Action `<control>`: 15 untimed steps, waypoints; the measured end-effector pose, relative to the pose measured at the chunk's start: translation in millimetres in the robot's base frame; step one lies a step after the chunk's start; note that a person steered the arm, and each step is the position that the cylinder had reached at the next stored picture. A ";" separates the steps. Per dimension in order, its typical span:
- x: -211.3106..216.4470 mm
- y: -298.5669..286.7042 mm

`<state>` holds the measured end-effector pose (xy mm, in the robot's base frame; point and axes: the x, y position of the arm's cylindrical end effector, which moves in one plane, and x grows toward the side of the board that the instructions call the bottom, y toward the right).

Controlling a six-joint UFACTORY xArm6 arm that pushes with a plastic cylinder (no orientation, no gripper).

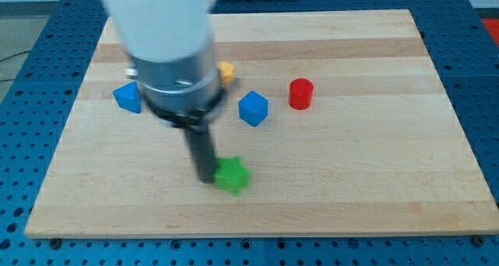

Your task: Push the red circle into the yellow hexagon

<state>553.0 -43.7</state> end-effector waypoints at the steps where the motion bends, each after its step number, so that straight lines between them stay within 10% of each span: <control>1: 10.0 60.7; 2: 14.7 0.8; 8: -178.4 101.7; 11: -176.2 202.9; 15: -221.5 96.9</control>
<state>331.5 53.2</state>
